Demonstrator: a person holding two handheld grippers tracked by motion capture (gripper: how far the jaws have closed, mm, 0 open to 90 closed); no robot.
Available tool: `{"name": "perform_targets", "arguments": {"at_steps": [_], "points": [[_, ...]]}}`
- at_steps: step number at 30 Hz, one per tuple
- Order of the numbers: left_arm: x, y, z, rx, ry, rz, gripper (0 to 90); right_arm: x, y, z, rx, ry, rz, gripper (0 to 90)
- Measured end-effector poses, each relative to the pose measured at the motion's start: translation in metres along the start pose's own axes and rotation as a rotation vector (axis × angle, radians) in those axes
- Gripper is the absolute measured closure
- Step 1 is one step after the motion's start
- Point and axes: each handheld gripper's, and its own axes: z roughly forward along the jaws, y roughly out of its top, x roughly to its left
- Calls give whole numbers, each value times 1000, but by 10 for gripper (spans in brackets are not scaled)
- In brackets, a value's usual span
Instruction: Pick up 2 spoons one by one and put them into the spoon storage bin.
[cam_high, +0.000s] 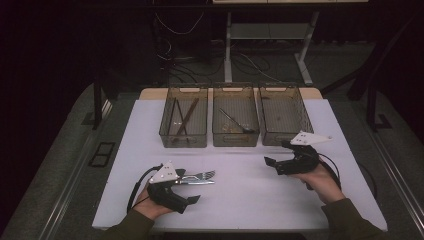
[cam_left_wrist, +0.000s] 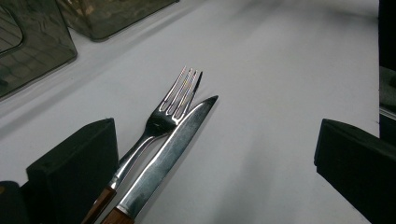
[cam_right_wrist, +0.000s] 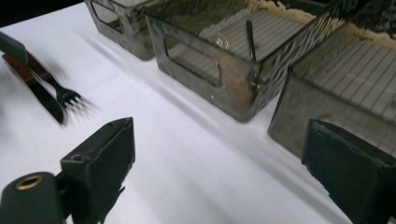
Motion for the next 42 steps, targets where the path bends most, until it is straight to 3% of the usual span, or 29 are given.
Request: {"name": "perform_targets", "arguments": {"at_steps": [9,26,42], "points": [[0,0,0,-1,-1,3,0,5,-23,-6,14,-14,-25,100],[0,1,-2,-5,5,10,0,4,-55,-23,16,-5,8,100],[1,2,-3,17,18,22,0,8,-69,-33,33,7,7,100]]}}
